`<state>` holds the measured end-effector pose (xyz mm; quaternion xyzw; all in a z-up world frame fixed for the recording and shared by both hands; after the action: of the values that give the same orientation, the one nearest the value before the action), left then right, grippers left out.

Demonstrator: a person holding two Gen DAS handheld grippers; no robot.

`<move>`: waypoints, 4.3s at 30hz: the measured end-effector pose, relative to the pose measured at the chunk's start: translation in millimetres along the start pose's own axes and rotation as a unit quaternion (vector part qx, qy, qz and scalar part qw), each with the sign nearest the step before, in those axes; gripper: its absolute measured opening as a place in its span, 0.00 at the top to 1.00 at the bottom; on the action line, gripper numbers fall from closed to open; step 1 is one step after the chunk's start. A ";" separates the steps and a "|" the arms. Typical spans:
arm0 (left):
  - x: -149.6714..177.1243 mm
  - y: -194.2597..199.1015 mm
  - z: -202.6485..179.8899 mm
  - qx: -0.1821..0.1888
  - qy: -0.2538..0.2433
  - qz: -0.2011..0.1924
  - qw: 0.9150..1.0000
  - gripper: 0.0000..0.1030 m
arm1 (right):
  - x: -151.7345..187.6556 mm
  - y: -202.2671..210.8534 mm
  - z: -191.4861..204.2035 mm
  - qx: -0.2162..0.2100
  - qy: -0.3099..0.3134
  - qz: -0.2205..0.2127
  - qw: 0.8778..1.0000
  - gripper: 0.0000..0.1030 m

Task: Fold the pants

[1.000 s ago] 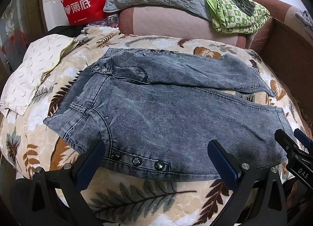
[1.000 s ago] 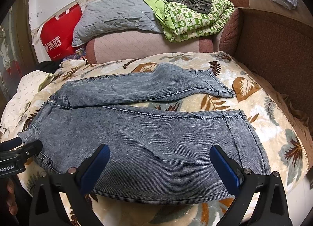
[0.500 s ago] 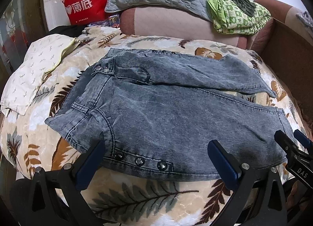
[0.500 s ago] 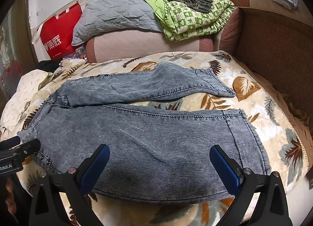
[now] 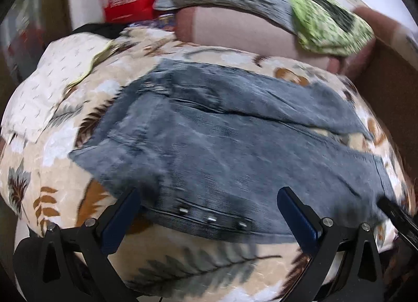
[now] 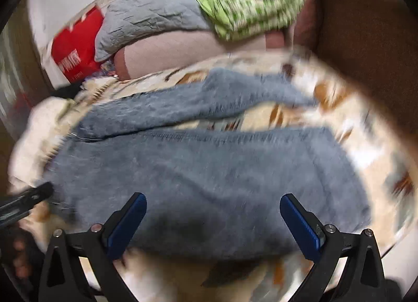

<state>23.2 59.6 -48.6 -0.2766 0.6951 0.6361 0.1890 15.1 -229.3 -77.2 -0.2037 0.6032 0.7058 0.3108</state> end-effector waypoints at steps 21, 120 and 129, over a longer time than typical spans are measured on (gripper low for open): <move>8.8 -42.7 146.8 -0.027 0.250 0.053 0.966 0.15 | 23.3 -6.1 -187.8 -0.094 -0.405 0.041 0.908 0.09; -164.2 -178.6 72.5 -0.014 0.022 0.047 0.999 0.19 | -218.9 -153.3 -207.4 0.013 -0.190 0.074 0.979 0.62; -147.1 -167.6 83.2 -0.018 0.022 0.095 0.995 0.18 | -165.1 -164.0 -191.0 0.003 -0.185 0.157 0.970 0.42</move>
<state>234.6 156.7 -98.8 -0.2271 0.7108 0.6571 0.1073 230.1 -435.0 -122.9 0.0284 0.5620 0.7692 0.3029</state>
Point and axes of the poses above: each gripper's, at about its wrist camera, not at the fingertips, and y roughly against the way its jaws point, z to its left, x to its underside, the point moved 2 cm from there along -y, roughly the way its jaws point, and after that the axes turned 2 degrees about x, right-handed, at the moved point
